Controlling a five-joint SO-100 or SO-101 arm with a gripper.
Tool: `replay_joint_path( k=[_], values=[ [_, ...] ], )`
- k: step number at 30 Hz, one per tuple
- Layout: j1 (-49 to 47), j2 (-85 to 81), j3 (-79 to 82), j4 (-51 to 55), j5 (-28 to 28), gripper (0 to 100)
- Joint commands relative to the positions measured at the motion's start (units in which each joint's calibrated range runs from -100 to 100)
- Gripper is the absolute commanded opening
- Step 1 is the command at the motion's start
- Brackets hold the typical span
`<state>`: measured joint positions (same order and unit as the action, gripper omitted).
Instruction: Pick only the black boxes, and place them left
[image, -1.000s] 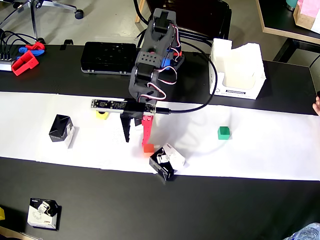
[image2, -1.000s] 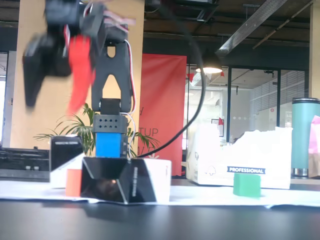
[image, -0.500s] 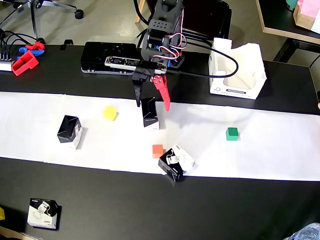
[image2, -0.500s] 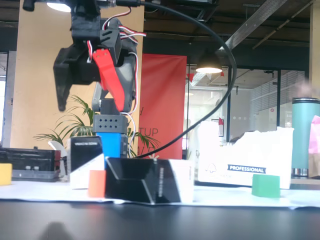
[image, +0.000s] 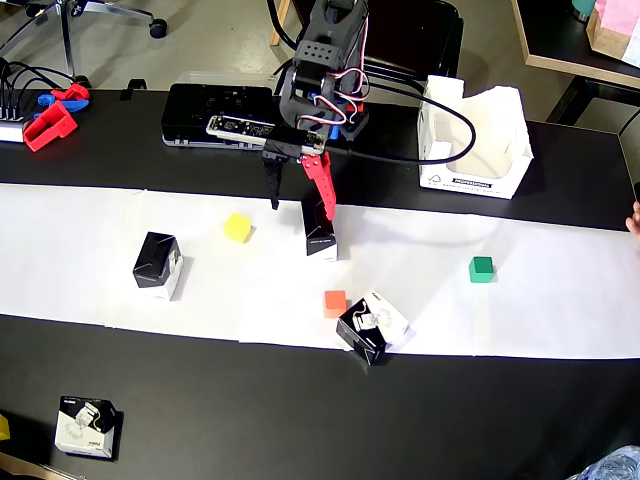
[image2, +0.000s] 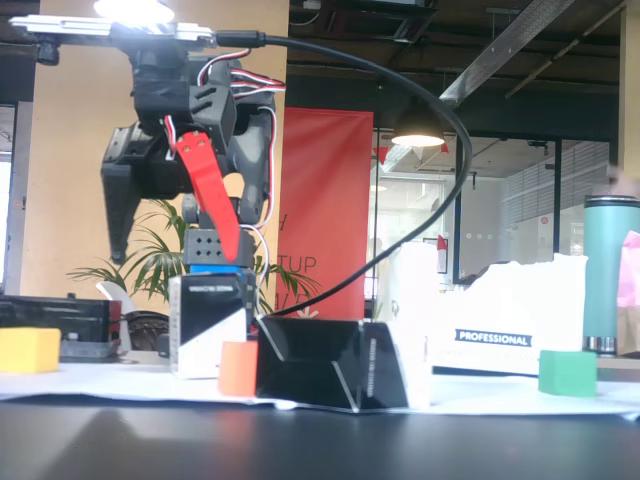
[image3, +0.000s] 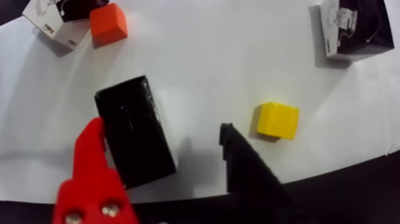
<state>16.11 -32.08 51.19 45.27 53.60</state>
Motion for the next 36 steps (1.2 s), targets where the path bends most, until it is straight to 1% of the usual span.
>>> replay_joint_path(
  k=[1, 5, 8, 11, 16, 19, 21, 22, 25, 31, 36],
  values=[
    [-2.46, 1.69, -5.71, -1.47, 0.56, 36],
    [-8.09, 12.99, -16.97, -1.47, 0.56, 36],
    [-8.87, 21.13, -27.17, -1.47, 0.56, 36],
    [-8.79, 24.13, -30.8, -1.47, 0.56, 36],
    [-8.18, 24.21, -29.91, -1.47, 0.56, 36],
    [-8.18, 24.29, -21.49, -1.47, 0.56, 36],
    [-10.78, 24.13, -15.73, -1.47, 0.56, 36],
    [-13.72, 24.05, -14.22, -1.39, 0.24, 36],
    [-20.05, 24.05, -14.31, -1.39, 0.08, 36],
    [-24.64, 23.98, -13.96, -1.39, 0.08, 36],
    [-24.98, 24.05, -13.16, -1.39, 0.08, 36]
  ],
)
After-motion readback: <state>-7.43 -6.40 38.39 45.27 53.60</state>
